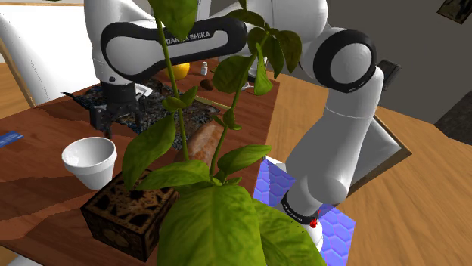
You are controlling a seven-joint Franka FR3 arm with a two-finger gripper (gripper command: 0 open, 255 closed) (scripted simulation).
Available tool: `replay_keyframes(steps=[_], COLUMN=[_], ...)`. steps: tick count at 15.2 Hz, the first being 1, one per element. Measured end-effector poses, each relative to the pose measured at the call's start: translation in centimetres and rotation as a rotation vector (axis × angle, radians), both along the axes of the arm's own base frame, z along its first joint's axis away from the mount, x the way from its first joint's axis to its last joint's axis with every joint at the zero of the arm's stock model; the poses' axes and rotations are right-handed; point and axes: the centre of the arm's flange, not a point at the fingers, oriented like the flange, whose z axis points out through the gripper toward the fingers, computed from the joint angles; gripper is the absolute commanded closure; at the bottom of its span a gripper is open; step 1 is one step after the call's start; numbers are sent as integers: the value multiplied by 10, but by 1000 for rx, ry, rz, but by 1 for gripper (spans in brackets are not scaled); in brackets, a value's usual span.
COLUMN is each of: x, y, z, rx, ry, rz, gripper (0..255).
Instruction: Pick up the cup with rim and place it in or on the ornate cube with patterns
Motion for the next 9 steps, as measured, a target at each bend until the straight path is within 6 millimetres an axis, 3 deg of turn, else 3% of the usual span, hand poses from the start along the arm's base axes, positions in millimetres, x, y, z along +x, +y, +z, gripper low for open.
replay_keyframes(steps=[4, 9], x=[20, 22], y=[29, 32], z=[-17, -43], rx=[5, 5], ry=[0, 0], rz=[2, 1], gripper=[0, 0])
